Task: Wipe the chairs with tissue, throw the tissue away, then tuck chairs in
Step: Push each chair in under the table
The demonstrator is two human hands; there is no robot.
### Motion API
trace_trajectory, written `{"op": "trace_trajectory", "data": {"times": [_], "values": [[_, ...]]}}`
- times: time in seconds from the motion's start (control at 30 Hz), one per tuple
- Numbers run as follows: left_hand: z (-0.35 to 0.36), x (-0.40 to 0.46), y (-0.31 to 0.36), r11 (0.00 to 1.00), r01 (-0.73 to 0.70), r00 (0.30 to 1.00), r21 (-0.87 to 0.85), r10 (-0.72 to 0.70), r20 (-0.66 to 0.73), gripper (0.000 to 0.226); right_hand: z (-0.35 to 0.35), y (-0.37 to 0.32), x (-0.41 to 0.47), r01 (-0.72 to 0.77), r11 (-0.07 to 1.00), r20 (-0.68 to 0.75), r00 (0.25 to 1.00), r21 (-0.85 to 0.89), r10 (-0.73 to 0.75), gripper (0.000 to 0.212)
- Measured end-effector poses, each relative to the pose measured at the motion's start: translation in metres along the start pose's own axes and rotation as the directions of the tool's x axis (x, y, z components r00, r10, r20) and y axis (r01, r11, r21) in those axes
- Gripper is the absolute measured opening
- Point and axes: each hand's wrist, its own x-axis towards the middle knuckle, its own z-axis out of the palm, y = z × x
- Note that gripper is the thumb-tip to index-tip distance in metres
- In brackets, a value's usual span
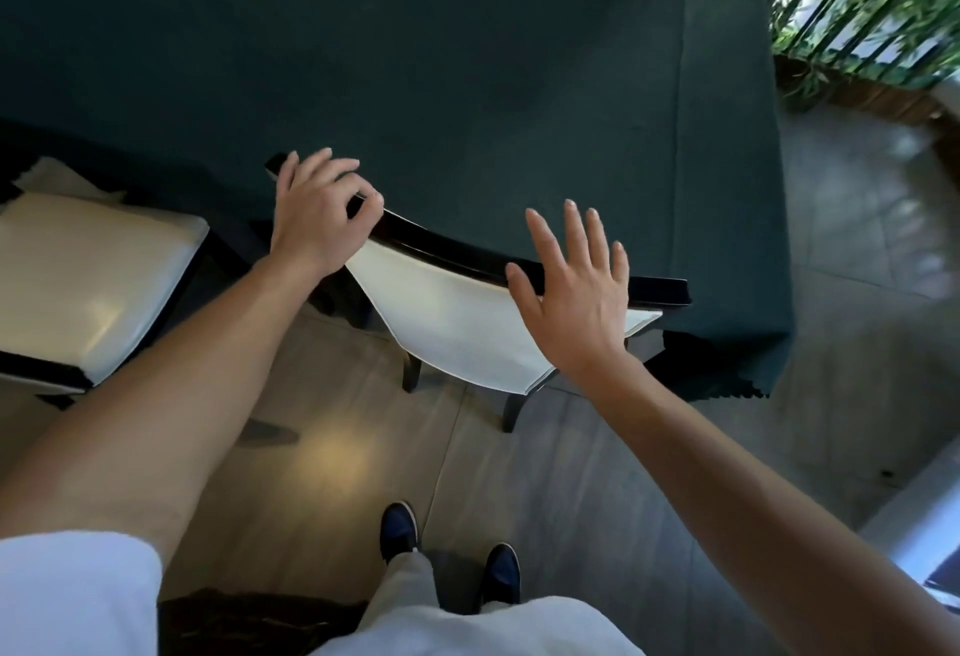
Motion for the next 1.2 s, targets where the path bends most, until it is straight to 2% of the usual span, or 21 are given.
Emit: {"op": "trace_trajectory", "data": {"times": [0.17, 0.4, 0.6, 0.73, 0.83, 0.93, 1.03, 1.1, 1.2], "values": [[-0.007, 0.029, -0.026, 1.000, 0.009, 0.998, -0.007, -0.008, 0.066, 0.046, 0.004, -0.031, 0.021, -0.093, 0.987, -0.053, 0.993, 0.131, 0.101, 0.070], [-0.008, 0.062, -0.059, 0.999, -0.051, 0.997, -0.015, 0.052, 0.049, 0.051, 0.022, -0.061, 0.037, -0.115, 0.987, -0.094, 0.988, 0.112, 0.126, 0.063], [-0.008, 0.081, -0.073, 0.997, -0.067, 0.998, -0.031, 0.068, 0.015, 0.056, 0.037, -0.079, 0.055, -0.100, 0.995, -0.168, 0.981, -0.009, 0.097, 0.055], [-0.008, 0.087, -0.076, 0.998, -0.056, 0.998, -0.018, 0.056, 0.012, 0.057, 0.050, -0.083, 0.062, -0.091, 0.983, -0.297, 0.954, -0.161, 0.040, 0.049], [-0.005, 0.081, -0.066, 0.996, -0.089, 0.996, 0.019, 0.089, 0.013, 0.058, 0.049, -0.067, 0.064, -0.059, 0.978, -0.320, 0.947, -0.202, -0.009, 0.049], [0.002, 0.076, -0.041, 0.966, -0.248, 0.969, 0.075, 0.248, 0.008, 0.056, 0.042, -0.021, 0.077, -0.086, 0.970, -0.310, 0.951, -0.228, 0.011, 0.050], [0.024, 0.069, 0.014, 0.921, -0.375, 0.926, 0.109, 0.377, 0.000, 0.053, 0.023, 0.053, 0.093, -0.107, 0.970, -0.331, 0.943, -0.220, 0.029, 0.056], [0.039, 0.064, 0.047, 0.924, -0.368, 0.928, 0.103, 0.372, -0.029, 0.049, 0.016, 0.088, 0.093, -0.129, 0.962, -0.341, 0.939, -0.240, 0.041, 0.057], [0.045, 0.063, 0.050, 0.939, -0.328, 0.938, 0.105, 0.337, -0.082, 0.045, 0.024, 0.092, 0.092, -0.146, 0.953, -0.377, 0.925, -0.265, 0.038, 0.052]]}}
